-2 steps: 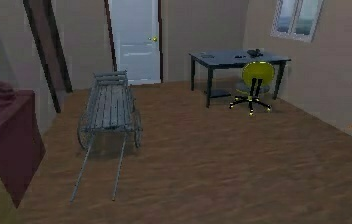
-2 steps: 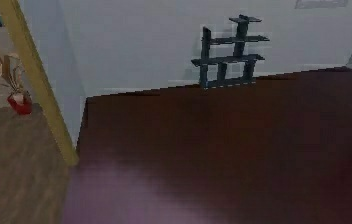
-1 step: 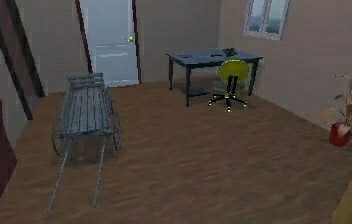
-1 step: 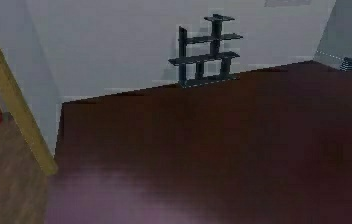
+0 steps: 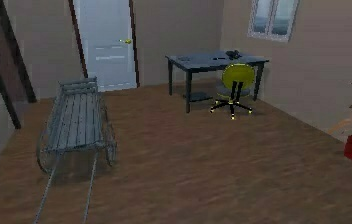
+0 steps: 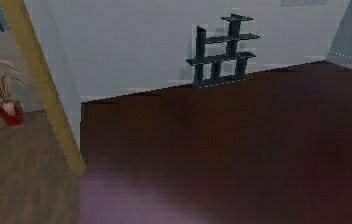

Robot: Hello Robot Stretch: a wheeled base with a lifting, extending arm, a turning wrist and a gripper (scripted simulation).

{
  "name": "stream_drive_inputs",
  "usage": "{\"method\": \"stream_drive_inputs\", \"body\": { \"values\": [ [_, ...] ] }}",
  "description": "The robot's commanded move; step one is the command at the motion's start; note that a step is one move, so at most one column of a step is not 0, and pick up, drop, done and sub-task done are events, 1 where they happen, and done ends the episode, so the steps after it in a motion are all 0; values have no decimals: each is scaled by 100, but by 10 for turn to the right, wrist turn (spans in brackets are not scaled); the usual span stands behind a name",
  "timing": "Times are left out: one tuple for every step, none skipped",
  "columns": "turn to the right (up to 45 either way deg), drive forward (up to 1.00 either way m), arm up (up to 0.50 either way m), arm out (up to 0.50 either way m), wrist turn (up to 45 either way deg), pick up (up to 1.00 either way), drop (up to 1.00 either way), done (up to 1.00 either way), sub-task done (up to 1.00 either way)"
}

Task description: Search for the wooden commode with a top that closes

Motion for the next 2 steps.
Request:
{"method": "stream_drive_inputs", "body": {
  "values": [
    [0,100,0,0,0,0,0,0,0],
    [-30,0,0,0,0,0,0,0,0]
  ]
}}
